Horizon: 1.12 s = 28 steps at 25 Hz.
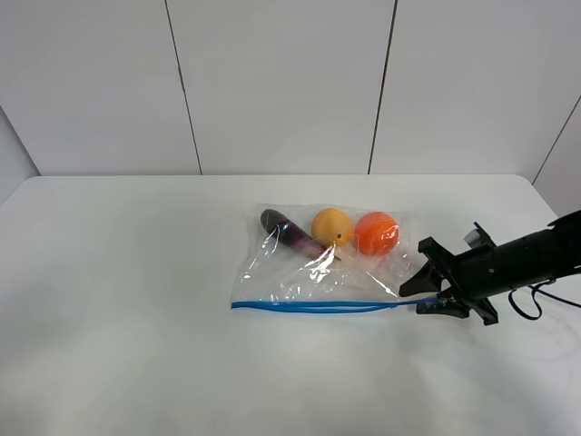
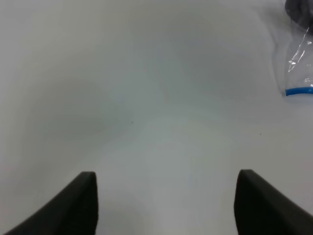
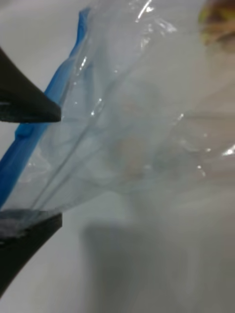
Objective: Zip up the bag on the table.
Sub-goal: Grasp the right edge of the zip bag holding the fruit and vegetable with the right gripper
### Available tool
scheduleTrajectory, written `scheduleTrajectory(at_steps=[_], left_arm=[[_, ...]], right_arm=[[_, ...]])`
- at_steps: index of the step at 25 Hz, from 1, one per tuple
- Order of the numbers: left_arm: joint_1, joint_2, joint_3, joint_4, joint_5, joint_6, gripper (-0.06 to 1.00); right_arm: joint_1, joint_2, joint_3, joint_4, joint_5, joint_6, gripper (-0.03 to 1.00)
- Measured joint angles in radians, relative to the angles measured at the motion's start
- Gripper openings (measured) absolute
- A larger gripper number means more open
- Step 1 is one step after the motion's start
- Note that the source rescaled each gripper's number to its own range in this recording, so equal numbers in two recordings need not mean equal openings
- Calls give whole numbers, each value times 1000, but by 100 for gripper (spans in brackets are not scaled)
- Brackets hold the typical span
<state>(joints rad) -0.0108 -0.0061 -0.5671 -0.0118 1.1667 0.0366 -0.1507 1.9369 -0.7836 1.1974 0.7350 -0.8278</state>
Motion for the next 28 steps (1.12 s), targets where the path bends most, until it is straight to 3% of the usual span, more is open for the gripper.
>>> scheduleTrajectory(at_steps=[9,22,28], left_arm=[[0,0,0,0,0,0,95],[0,0,0,0,0,0,95],[0,0,0,0,0,0,95]], right_arm=[[1,0,0,-14,-21,0,42],[-10,0,0,-53,-38,0,42],[-57,0,0,-53,-40,-2,42]])
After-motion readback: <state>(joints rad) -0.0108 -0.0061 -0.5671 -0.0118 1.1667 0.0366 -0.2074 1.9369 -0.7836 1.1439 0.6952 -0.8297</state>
